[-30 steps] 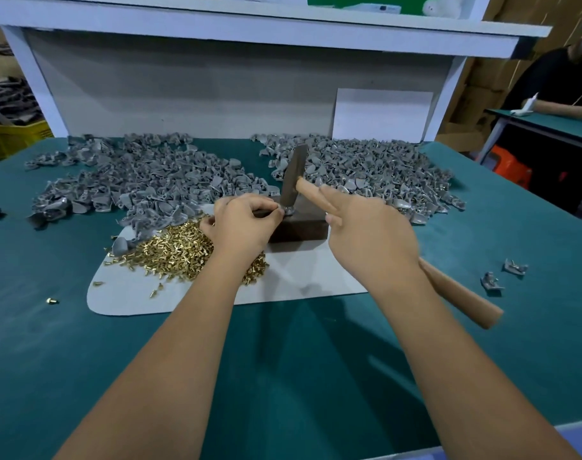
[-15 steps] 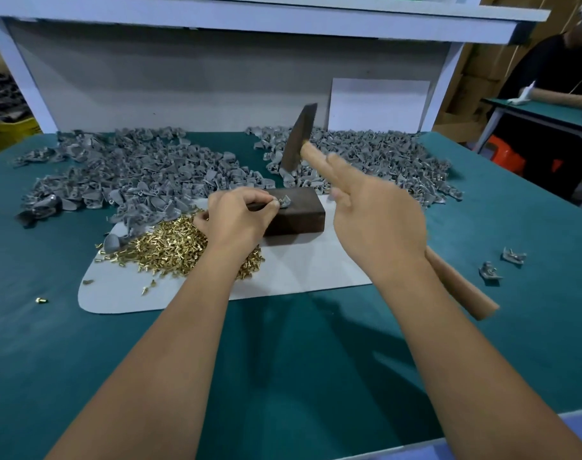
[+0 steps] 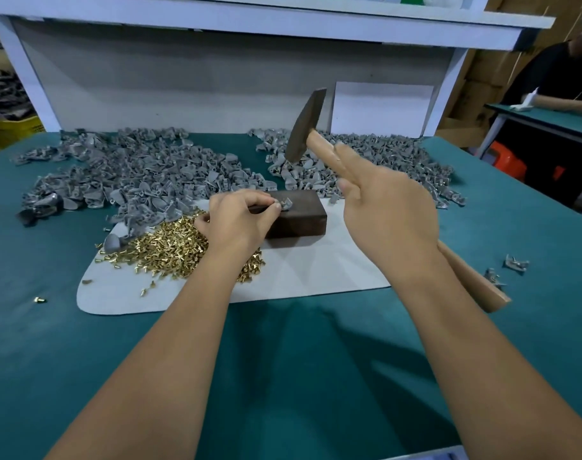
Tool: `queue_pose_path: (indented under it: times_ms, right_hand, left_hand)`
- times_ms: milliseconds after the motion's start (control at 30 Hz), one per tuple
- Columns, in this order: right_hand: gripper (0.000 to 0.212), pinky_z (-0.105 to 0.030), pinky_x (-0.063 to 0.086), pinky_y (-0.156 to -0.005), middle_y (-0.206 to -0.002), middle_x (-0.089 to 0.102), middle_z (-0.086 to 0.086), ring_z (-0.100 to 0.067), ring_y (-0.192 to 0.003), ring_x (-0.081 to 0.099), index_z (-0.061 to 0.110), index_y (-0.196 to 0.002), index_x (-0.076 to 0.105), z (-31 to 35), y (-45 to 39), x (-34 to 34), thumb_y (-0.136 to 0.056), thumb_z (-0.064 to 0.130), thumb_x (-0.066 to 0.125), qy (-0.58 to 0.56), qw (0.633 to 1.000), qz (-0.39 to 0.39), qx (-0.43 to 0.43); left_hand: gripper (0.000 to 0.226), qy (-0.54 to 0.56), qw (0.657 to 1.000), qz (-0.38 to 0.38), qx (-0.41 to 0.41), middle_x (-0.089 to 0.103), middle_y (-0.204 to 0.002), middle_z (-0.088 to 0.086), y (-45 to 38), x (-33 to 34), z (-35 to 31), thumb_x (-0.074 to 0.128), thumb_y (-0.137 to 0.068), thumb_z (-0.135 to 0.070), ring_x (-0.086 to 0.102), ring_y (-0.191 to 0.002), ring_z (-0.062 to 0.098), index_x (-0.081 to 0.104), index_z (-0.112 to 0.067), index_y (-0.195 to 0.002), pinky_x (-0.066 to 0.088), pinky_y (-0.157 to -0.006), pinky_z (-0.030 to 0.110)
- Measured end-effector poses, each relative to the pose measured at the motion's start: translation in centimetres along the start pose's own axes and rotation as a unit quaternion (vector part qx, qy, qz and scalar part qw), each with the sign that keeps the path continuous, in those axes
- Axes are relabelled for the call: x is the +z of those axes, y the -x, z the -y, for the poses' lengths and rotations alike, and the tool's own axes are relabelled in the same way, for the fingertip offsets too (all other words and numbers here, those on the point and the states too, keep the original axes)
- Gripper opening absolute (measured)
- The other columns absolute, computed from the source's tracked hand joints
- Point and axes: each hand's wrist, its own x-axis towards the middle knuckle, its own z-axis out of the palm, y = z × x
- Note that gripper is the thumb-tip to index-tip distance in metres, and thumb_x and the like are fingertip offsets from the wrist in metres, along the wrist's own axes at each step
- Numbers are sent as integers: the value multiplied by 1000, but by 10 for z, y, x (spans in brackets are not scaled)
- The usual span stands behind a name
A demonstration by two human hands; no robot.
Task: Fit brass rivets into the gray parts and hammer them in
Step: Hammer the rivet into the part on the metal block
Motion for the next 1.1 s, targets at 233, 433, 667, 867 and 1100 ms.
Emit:
queue_pose_path:
  times_ms: [233,433,667,867,1100]
  right_hand:
    - [35,-32,35,-58,-91,67,-3,-27,-69,52,38,-126,49,-1,-7,7,-94,24,49,33,992,109,-45]
    - [17,-33,32,-59,-85,46,-3,-27,-70,45,21,-114,49,-4,-20,25,-98,21,44,-37,992,43,111]
    - [10,-30,24,-51,-78,52,-2,-28,-68,42,15,-100,53,-29,5,53,-93,11,46,-39,970,122,207]
    - [23,-28,26,-51,-62,40,3,-25,-62,39,22,-74,37,-27,9,59,-87,7,49,19,975,135,177]
    - [33,-37,35,-86,-108,50,-10,-29,-102,43,13,-106,68,-26,7,59,-98,37,46,65,985,60,146]
  left_hand:
    - [17,12,1000,8,-13,59,-94,-31,1,-2,-1,70,-85,-49,40,-128,13,61,-52,-70,15,-88,39]
    - [9,-2,1000,15,-7,55,-96,-31,-1,-2,0,66,-88,-50,36,-129,13,64,-49,-79,19,-93,42]
    - [7,24,999,37,-28,59,-109,-28,-4,-5,-1,66,-89,-47,35,-131,14,68,-46,-82,16,-108,47]
    - [25,109,992,55,-10,66,-106,-21,-3,-8,0,70,-89,-36,48,-126,21,64,-48,-68,33,-110,52]
    - [26,119,992,46,20,66,-102,-25,2,-10,-3,74,-86,-37,48,-128,21,64,-51,-66,34,-109,52]
